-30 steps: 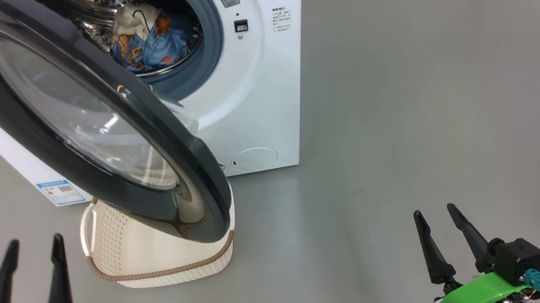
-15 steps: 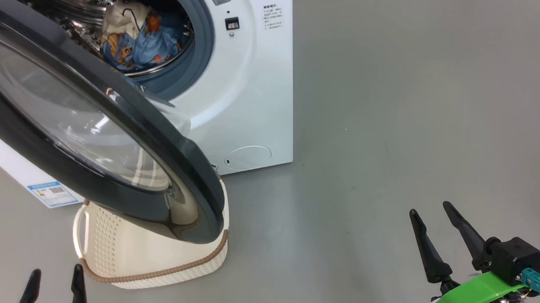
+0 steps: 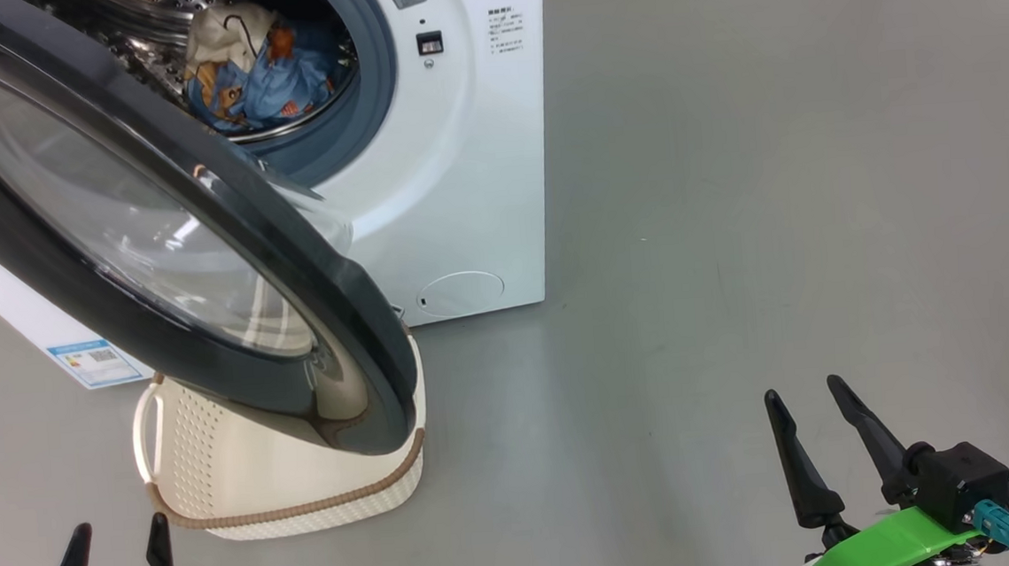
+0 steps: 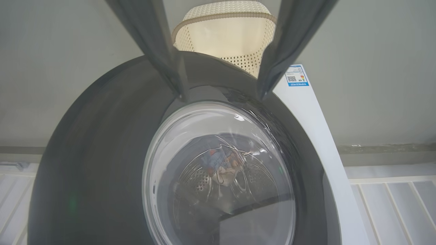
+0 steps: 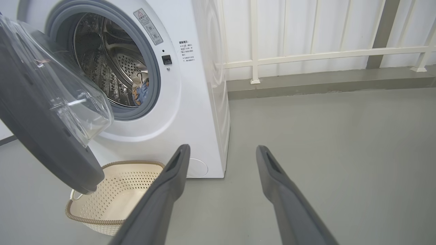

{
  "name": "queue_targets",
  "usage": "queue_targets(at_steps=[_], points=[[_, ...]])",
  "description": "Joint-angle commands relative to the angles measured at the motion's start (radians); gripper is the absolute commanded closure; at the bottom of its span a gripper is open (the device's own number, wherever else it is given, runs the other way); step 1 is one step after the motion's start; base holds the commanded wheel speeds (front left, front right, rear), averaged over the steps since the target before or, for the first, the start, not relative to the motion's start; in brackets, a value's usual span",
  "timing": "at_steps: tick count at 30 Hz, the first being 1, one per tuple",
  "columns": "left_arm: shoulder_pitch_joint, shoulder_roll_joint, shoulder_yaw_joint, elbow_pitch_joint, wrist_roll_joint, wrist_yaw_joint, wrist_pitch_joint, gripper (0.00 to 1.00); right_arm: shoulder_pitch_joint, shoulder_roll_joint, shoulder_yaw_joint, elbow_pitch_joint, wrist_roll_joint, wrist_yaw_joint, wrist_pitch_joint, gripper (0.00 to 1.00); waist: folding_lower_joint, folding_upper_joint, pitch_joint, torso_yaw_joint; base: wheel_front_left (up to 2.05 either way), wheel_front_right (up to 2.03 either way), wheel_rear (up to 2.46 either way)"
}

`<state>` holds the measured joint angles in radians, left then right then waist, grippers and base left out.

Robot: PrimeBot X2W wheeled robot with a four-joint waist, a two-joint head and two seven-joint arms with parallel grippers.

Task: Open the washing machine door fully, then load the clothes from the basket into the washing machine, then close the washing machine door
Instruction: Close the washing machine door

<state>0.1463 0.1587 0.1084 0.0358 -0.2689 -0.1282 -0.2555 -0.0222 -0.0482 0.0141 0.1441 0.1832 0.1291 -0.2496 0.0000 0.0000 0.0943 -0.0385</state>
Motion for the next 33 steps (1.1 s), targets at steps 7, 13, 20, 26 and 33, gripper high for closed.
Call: queue_targets(at_steps=[7,13,20,26,33], points=[[-0.019,0.010,0.029,-0.025,0.005,-0.002,-0.006,0.00,-0.035,-0.002,0.023,-0.028,-0.012,0.002,-0.012,0.00,0.0000,0.0000,0.012,0.004,0.00,0.00,0.00],[-0.021,0.009,0.026,-0.022,0.002,-0.002,-0.006,0.00,-0.035,-0.002,0.023,-0.025,-0.012,0.002,-0.012,0.00,0.0000,0.0000,0.013,0.007,0.00,0.00,0.00],[-0.022,0.004,0.023,-0.018,0.000,-0.002,-0.006,0.00,-0.035,-0.002,0.022,-0.020,-0.013,0.002,-0.012,0.00,0.0000,0.0000,0.002,0.009,0.00,0.00,0.00],[-0.019,0.000,0.022,-0.017,-0.001,-0.002,-0.006,0.00,-0.028,-0.002,0.020,-0.016,-0.015,0.002,-0.012,0.00,0.0000,0.0000,-0.009,0.013,0.00,0.00,0.00],[-0.014,-0.002,0.022,-0.022,-0.003,-0.002,-0.006,0.00,-0.021,-0.002,0.022,-0.007,-0.013,0.002,-0.012,1.00,0.0000,0.0000,-0.016,0.021,0.00,0.00,0.00]])
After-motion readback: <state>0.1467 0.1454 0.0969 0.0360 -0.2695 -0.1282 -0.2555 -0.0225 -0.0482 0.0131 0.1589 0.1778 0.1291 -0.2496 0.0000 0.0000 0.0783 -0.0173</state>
